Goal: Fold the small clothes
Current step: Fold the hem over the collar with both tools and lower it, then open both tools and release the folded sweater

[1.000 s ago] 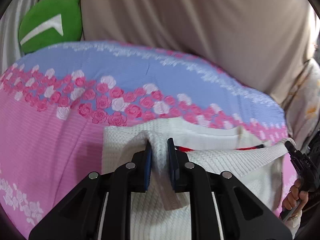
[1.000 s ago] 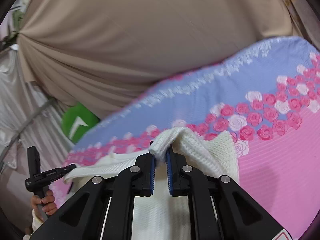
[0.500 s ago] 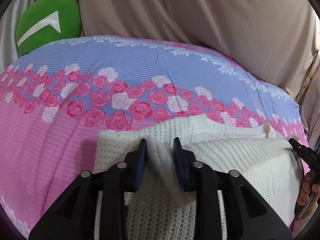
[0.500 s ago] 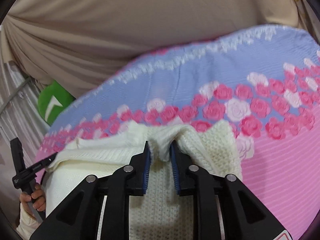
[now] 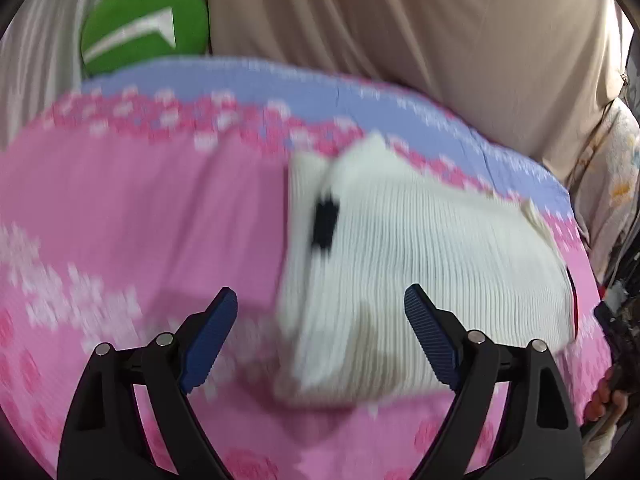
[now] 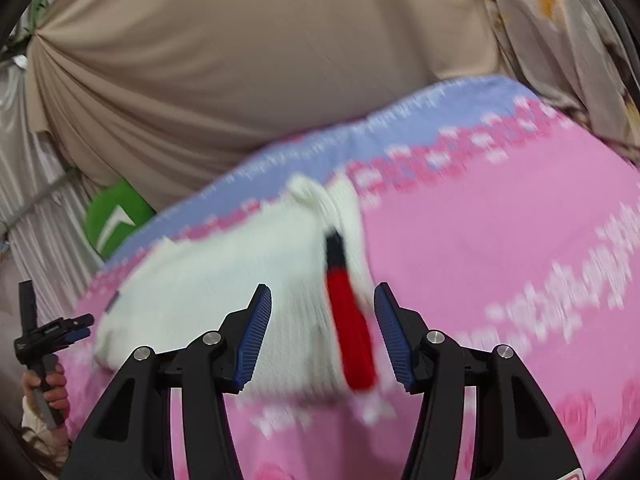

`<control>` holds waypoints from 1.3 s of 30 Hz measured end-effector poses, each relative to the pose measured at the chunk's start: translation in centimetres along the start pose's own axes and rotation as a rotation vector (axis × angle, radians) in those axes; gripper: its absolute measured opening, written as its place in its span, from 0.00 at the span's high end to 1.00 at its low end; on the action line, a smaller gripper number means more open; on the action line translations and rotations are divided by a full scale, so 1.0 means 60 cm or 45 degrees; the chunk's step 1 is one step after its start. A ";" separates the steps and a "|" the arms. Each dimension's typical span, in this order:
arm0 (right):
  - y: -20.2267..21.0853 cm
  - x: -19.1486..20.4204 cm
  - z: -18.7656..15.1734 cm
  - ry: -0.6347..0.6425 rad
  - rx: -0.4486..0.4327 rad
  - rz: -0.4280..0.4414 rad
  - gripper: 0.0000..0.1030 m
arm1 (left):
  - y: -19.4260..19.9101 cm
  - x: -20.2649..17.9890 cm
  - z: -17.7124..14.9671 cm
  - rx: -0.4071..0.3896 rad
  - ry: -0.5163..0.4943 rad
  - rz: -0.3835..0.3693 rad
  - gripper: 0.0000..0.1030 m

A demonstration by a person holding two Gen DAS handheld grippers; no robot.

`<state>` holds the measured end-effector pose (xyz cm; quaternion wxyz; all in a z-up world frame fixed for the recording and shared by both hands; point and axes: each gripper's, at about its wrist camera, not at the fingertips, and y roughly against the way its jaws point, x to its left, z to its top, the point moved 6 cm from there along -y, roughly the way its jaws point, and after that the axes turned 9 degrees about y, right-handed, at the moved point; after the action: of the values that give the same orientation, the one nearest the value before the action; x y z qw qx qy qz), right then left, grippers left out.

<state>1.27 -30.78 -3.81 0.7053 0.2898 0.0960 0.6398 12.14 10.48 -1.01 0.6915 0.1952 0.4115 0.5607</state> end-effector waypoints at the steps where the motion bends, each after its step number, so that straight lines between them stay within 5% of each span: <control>1: -0.003 -0.003 -0.014 -0.020 0.024 -0.001 0.47 | -0.007 0.004 -0.016 0.031 0.012 -0.012 0.23; 6: -0.037 0.002 -0.043 -0.102 0.110 0.083 0.50 | -0.024 0.005 -0.047 0.086 0.067 -0.047 0.59; 7: -0.041 0.006 -0.042 -0.089 0.106 0.064 0.62 | -0.020 0.005 -0.046 0.077 0.060 -0.036 0.67; 8: -0.041 0.012 -0.040 -0.067 0.094 0.054 0.91 | -0.014 0.006 -0.045 0.068 0.059 -0.032 0.80; 9: -0.039 0.016 -0.037 -0.057 0.093 0.067 0.95 | -0.006 0.007 -0.043 0.066 0.066 -0.057 0.89; 16: 0.070 0.003 -0.029 -0.061 -0.043 0.069 0.98 | 0.057 0.022 -0.060 0.057 0.021 -0.083 0.92; 22: 0.059 -0.038 -0.112 -0.103 0.157 -0.023 0.99 | 0.040 0.067 -0.114 0.172 0.068 -0.022 0.92; 28: 0.045 -0.039 -0.086 -0.090 0.155 -0.044 0.88 | 0.074 0.052 -0.085 0.060 0.036 -0.036 0.79; 30: 0.059 -0.025 -0.040 -0.027 0.076 -0.035 0.84 | 0.100 0.033 -0.053 -0.031 -0.010 -0.047 0.54; 32: 0.058 -0.004 0.012 0.041 -0.002 -0.030 0.59 | 0.115 0.009 -0.011 -0.129 -0.040 -0.065 0.35; 35: 0.023 0.033 0.080 0.166 -0.072 -0.018 0.46 | 0.093 -0.043 0.049 -0.172 -0.086 -0.120 0.14; 39: -0.084 0.056 0.126 0.263 0.019 -0.005 0.41 | -0.005 -0.087 0.103 -0.131 -0.143 -0.034 0.10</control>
<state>9.89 -29.76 0.45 0.6907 0.2273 0.1733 0.6643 17.04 6.68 4.23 0.7299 0.1851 0.3453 0.5601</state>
